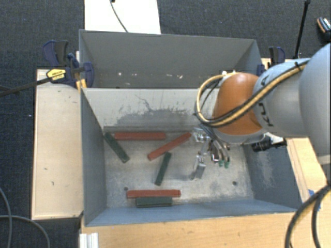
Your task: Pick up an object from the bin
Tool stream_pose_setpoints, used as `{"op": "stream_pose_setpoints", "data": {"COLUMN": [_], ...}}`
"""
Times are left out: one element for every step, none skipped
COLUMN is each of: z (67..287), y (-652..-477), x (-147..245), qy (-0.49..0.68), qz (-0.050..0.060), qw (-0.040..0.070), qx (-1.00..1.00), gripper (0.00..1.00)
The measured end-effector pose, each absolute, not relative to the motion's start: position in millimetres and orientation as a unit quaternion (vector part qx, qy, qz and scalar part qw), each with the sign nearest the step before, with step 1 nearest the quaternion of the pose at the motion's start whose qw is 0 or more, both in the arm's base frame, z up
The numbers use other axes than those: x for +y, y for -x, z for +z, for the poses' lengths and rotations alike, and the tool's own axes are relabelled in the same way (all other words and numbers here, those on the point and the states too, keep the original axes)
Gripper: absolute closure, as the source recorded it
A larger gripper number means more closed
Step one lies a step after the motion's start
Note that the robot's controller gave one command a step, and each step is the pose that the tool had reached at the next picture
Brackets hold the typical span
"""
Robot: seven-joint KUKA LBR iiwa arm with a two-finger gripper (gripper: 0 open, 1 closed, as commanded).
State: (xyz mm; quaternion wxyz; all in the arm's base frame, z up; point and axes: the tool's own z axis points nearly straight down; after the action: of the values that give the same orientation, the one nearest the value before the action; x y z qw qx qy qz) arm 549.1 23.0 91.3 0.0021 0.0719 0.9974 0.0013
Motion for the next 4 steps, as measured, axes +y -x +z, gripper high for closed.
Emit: {"op": "stream_pose_setpoints", "data": {"z": [86.3,70.2,74.8,74.2], "y": [-522.5,-538.7,-569.2,-568.7], "x": [9.5,66.2,120.5,118.0], "qy": [0.012,-0.065,-0.163,-0.161], "qz": [0.0,0.002,0.002,0.0], "qw": [0.0,0.002,0.002,0.001], "qx": [1.0,0.998,0.987,0.987], "gripper": [0.0,0.0,0.0,1.0]}}
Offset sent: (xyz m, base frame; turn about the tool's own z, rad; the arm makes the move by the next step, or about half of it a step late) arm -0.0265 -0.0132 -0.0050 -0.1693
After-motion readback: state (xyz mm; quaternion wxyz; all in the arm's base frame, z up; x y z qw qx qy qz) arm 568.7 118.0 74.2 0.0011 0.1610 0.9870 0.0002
